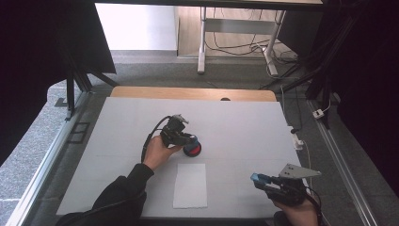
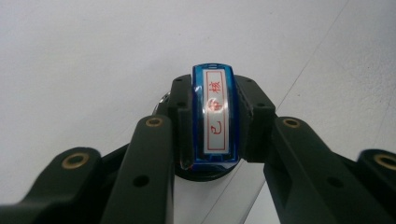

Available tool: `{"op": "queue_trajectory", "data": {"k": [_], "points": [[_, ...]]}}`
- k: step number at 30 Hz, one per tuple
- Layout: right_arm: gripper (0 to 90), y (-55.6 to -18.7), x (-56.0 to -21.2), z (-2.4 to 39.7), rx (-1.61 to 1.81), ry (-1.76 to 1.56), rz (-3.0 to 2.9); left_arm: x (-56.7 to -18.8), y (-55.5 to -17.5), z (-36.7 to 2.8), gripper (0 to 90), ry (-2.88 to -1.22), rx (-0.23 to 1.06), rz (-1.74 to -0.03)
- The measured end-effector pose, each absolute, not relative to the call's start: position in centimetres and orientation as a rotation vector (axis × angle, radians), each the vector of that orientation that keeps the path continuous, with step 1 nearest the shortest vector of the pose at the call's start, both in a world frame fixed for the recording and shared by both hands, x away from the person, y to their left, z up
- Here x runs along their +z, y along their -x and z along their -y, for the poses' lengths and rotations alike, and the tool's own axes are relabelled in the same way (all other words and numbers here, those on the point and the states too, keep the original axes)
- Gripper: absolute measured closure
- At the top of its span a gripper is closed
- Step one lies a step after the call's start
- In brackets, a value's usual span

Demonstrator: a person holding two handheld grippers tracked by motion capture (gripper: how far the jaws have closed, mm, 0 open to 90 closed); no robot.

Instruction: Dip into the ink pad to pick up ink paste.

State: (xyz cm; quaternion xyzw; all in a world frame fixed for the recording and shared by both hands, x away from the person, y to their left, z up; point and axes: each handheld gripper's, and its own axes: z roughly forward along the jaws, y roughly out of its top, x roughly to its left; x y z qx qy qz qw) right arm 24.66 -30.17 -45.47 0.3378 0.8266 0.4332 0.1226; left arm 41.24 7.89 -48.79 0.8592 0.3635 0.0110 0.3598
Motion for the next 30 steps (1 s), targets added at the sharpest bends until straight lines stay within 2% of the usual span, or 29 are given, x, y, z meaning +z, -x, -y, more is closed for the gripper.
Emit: {"op": "queue_trajectory", "data": {"k": [5, 16, 21, 30], "points": [[68.4, -24.7, -45.5, 30.1, 1.262, -0.986, -2.413, -48.8, -40.9, -7.6, 71.2, -2.237, 0.067, -0.917], [68.5, -24.7, -45.5, 30.1, 1.259, -0.984, -2.416, -48.5, -39.3, -6.0, 71.3, -2.328, 0.261, -0.835], [68.5, -24.7, -45.5, 30.1, 1.256, -0.982, -2.419, -48.4, -38.9, -5.5, 71.3, -2.349, 0.309, -0.811], [68.4, -24.7, -45.5, 30.1, 1.250, -0.981, -2.423, -48.7, -39.9, -6.8, 71.3, -2.279, 0.179, -0.867]]}}
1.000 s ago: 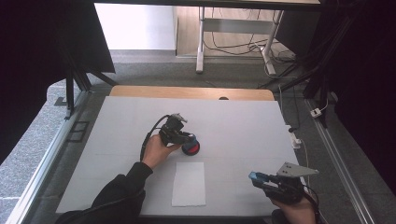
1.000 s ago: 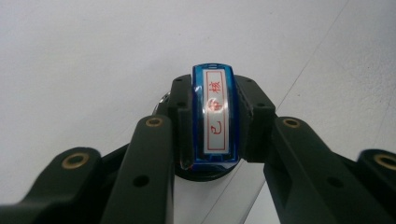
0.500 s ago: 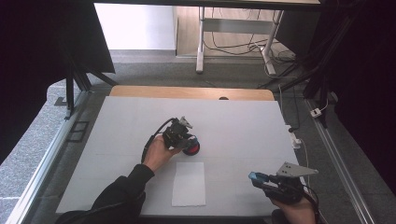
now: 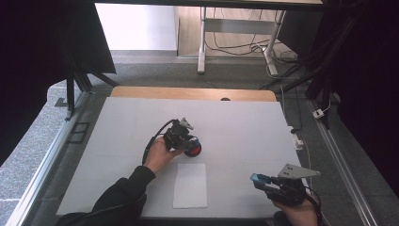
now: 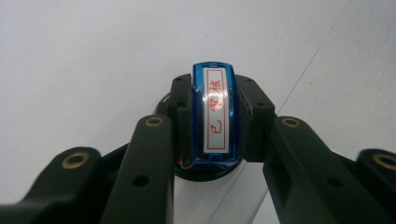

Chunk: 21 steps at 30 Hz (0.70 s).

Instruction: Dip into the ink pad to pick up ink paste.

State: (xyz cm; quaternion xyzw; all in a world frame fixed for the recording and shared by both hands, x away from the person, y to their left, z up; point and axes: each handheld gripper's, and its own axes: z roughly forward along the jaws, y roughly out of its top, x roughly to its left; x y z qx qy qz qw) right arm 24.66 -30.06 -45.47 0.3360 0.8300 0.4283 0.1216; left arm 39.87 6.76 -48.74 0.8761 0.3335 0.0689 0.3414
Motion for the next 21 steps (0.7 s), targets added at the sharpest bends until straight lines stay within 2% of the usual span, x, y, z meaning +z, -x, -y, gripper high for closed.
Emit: {"op": "queue_trajectory", "data": {"k": [11, 21], "points": [[68.4, -24.7, -45.5, 30.1, 1.254, -0.982, -2.422, -49.3, -40.9, -8.2, 71.2, -2.186, 0.043, -0.925], [68.5, -24.7, -45.5, 30.0, 1.249, -0.981, -2.425, -48.8, -39.7, -6.7, 71.2, -2.276, 0.190, -0.879]]}}
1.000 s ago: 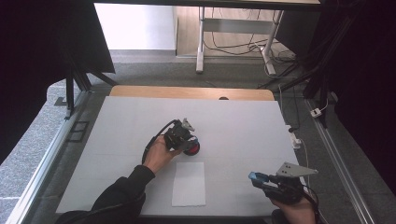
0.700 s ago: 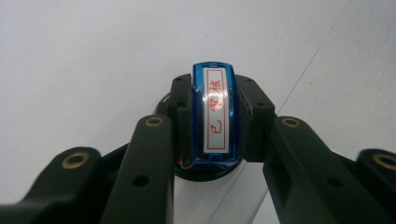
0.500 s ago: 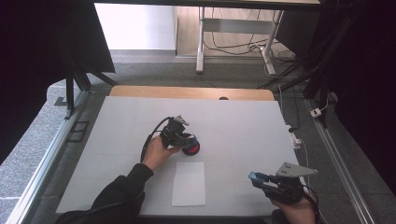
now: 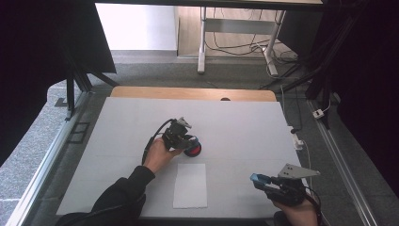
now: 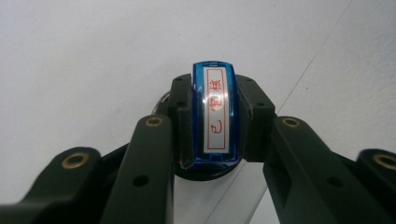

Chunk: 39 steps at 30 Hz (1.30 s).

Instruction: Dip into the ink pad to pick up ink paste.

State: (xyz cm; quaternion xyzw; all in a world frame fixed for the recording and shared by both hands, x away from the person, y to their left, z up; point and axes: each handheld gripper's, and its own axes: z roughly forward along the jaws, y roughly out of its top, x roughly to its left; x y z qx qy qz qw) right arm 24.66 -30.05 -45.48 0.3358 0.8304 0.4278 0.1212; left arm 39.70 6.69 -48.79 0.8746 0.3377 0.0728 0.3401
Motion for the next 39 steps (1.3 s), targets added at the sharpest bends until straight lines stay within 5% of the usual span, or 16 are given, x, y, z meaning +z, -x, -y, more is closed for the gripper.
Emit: {"op": "queue_trajectory", "data": {"k": [39], "points": [[68.3, -24.6, -45.5, 30.1, 1.266, -0.976, -2.418, -46.0, -37.9, -8.4, 70.6, -2.177, 0.139, -0.743]]}}
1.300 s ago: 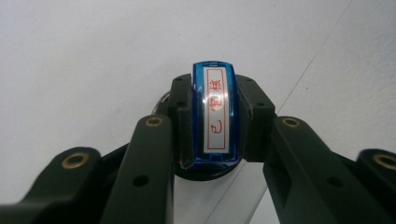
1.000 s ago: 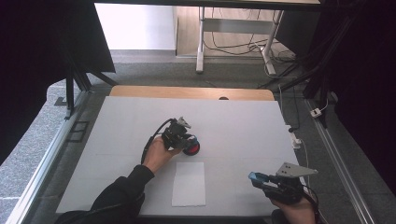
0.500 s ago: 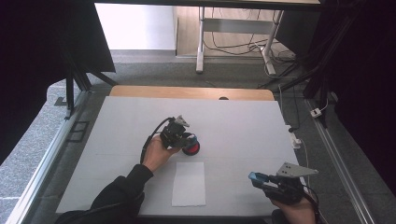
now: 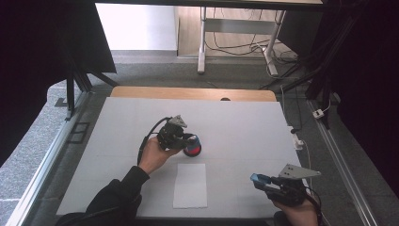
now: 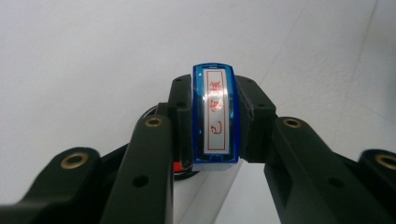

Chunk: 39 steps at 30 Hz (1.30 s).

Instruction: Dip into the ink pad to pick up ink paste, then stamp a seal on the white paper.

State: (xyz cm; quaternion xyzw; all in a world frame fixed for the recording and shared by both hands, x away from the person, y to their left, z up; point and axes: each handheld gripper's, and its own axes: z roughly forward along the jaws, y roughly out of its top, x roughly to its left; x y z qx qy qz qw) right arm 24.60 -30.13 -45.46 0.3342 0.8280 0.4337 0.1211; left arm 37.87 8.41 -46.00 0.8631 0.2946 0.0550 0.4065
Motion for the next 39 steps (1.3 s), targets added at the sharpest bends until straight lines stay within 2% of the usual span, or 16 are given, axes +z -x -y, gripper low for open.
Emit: {"op": "queue_trajectory", "data": {"k": [16, 39], "points": [[68.3, -24.6, -45.5, 30.2, 1.272, -0.972, -2.418, -43.7, -35.0, -10.1, 70.7, -2.113, 0.063, -0.706], [68.3, -24.6, -45.4, 30.1, 1.271, -0.973, -2.418, -43.0, -31.6, -11.3, 70.6, -2.101, 0.024, -0.688]]}}
